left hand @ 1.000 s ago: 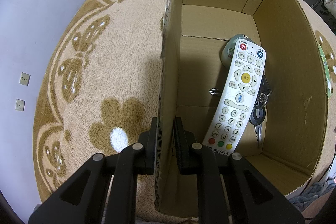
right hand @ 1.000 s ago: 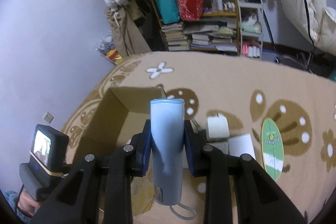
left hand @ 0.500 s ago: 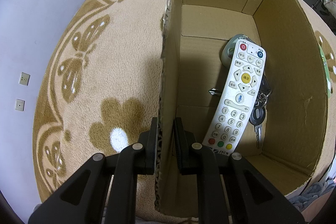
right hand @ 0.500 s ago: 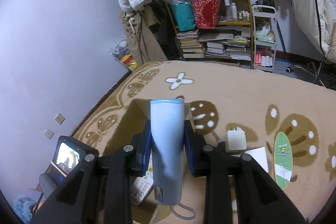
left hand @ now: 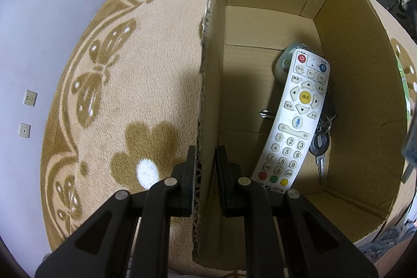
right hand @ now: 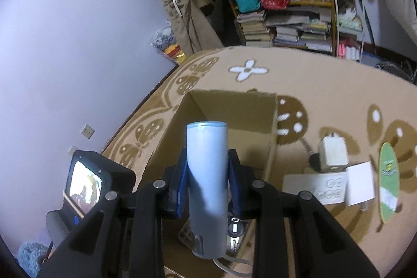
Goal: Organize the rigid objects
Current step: 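Carry the phone handset over the box and release it inside with the right tool, then return the right tool to the items and grasp the green Pochacco card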
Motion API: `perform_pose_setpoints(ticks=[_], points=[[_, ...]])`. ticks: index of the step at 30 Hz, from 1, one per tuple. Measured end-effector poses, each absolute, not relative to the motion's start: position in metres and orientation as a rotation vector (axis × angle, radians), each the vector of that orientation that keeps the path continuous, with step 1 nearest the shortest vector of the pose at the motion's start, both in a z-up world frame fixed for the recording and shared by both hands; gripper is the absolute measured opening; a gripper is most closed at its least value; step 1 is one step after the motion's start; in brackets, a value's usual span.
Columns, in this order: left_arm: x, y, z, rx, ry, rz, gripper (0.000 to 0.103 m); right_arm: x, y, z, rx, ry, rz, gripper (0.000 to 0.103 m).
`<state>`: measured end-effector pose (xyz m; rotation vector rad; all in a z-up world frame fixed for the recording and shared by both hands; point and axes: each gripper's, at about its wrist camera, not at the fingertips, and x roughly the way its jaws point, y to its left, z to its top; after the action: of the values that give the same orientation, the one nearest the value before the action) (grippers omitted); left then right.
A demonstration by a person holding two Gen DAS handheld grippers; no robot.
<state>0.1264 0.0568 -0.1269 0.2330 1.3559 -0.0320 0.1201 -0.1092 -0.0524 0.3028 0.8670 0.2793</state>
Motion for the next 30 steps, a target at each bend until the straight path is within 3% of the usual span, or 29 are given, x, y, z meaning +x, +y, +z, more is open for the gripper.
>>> perform_pose_setpoints(ticks=[12,20,22,26,30], points=[[0.128,0.058,-0.128,0.226,1.358,-0.033,0.013,0.148,-0.109,-0.098,0.349,0.982,0.206,0.030],[0.127,0.058,-0.128,0.225,1.356,-0.035,0.013,0.146,-0.110,-0.088,0.316,0.942,0.213,0.030],[0.128,0.059,-0.127,0.223,1.357,-0.036,0.013,0.146,-0.111,-0.084,0.309,0.948,0.214,0.033],[0.127,0.058,-0.127,0.227,1.357,-0.034,0.013,0.142,-0.119,-0.070,0.302,0.910,0.201,0.053],[0.126,0.057,-0.127,0.227,1.357,-0.035,0.013,0.139,-0.135,-0.056,0.307,0.878,0.177,0.062]])
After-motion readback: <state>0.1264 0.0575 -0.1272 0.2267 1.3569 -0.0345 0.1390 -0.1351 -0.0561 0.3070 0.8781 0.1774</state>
